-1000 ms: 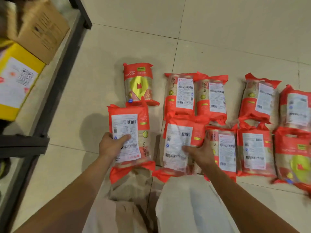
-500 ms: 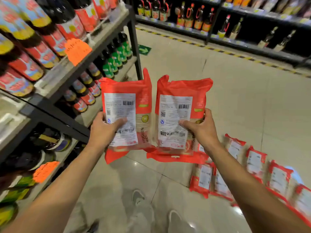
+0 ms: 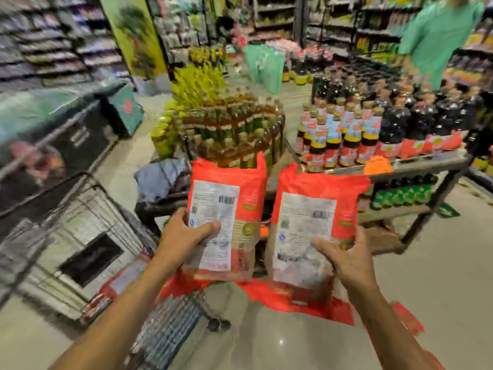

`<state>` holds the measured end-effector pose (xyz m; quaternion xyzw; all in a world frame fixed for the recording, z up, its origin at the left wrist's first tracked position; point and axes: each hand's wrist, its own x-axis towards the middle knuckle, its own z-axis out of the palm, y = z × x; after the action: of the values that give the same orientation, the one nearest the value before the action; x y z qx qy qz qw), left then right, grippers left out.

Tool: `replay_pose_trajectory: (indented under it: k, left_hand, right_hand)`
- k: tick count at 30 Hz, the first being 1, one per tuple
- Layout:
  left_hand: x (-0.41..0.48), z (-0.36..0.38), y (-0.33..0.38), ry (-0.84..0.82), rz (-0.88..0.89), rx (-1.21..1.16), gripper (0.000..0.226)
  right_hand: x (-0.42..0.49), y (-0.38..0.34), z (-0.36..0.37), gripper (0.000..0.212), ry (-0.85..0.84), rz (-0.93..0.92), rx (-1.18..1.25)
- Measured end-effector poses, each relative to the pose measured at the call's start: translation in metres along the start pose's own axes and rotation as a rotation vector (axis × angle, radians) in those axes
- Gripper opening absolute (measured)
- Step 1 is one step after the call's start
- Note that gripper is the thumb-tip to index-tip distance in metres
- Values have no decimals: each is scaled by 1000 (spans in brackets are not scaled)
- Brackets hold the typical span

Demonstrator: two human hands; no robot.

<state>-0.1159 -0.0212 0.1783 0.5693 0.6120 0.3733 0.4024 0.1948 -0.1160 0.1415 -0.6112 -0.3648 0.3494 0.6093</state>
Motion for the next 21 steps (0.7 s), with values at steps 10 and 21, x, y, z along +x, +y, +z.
replay_pose_trajectory:
  k: [10,21]
  left_hand:
    - [-108,-273,-129,358,-162,-108,45]
    - [-109,-479,-249,335,-206,-67,40]
  right_hand:
    - [-139,-5,248,55,-354,55,-1]
    - [-279,16,451,61,-372,200,-7]
